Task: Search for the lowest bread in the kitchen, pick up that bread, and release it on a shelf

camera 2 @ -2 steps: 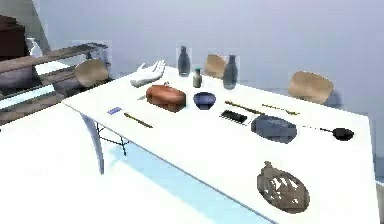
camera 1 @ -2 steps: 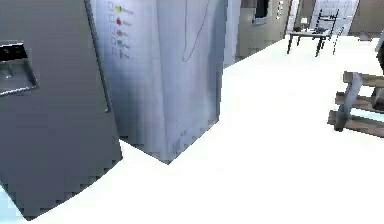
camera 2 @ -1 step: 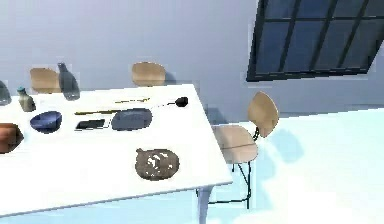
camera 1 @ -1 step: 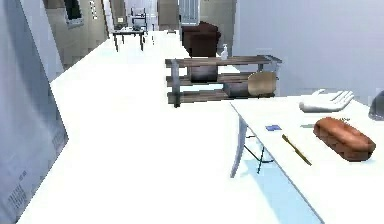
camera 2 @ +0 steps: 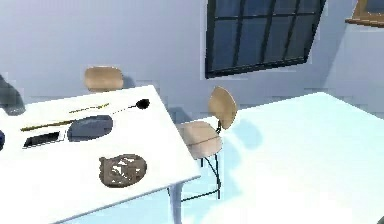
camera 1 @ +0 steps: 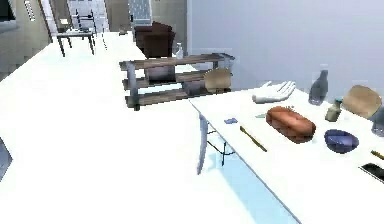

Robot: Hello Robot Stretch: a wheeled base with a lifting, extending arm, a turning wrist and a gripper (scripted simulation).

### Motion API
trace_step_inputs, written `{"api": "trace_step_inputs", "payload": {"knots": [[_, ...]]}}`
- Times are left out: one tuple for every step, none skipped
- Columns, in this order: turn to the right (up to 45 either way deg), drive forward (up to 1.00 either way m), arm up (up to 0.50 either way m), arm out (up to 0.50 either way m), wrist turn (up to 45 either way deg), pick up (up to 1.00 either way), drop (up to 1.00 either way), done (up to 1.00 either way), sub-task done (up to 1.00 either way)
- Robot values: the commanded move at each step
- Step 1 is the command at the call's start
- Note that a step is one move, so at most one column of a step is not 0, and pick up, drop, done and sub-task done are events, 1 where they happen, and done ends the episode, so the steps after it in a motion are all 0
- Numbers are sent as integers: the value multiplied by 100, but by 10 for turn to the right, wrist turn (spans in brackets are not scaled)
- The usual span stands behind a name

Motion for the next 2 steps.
{"api": "trace_step_inputs", "payload": {"knots": [[0, 65, 0, 0, 0, 0, 0, 0, 0], [-300, 0, 0, 0, 0, 0, 0, 0, 0]]}}
